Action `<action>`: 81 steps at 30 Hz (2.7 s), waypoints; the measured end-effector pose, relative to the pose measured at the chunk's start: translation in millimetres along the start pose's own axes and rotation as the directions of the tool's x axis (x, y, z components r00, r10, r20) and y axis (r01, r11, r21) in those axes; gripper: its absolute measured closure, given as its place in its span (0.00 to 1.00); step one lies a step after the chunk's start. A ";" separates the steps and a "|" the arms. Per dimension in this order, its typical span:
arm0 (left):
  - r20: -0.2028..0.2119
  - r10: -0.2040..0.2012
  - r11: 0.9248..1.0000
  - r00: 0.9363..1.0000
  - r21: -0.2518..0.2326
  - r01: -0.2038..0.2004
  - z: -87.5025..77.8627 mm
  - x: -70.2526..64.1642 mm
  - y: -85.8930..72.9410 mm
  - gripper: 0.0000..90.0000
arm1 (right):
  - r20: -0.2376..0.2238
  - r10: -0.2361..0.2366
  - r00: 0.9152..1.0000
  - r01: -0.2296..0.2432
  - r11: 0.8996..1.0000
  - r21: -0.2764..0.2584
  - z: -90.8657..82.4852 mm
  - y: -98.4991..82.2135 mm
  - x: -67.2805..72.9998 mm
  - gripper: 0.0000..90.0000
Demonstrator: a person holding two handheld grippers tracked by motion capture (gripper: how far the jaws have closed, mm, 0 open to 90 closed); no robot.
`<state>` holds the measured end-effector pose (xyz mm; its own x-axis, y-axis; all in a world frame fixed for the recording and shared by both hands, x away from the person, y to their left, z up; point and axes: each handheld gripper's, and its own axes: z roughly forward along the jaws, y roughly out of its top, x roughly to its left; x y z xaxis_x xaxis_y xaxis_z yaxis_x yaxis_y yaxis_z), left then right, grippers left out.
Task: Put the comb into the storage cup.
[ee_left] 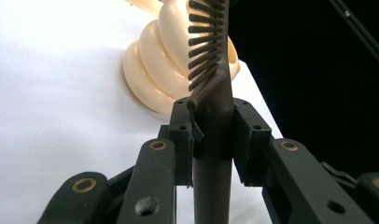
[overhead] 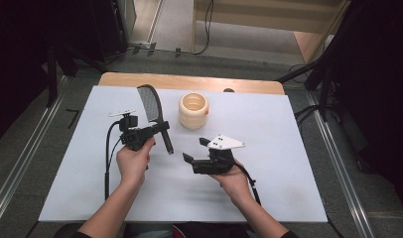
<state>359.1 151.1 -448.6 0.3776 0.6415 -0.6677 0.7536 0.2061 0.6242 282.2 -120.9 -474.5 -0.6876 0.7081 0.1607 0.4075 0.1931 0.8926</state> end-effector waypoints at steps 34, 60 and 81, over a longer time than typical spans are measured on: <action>0.007 0.019 0.999 1.000 0.033 -0.019 -1.0 2.3 3.6 0.81 | -0.012 -0.005 1.000 0.005 1.000 -0.004 -64.0 -26.8 -35.2 0.20; 0.089 0.094 0.990 0.992 0.098 -0.102 11.4 -0.1 17.2 0.81 | -0.001 0.015 1.000 -0.015 0.999 0.035 -101.0 -52.4 -47.5 0.20; 0.158 0.136 0.979 0.978 0.132 -0.157 25.1 -6.0 37.7 0.81 | 0.031 0.048 0.998 -0.049 0.998 0.044 -123.0 -64.1 -58.2 0.20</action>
<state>398.7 136.5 -431.3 0.5564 0.5390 -0.6323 0.7493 0.0034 0.6622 222.2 -258.1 -489.3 -0.6487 0.7369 0.1901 0.4665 0.1876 0.8644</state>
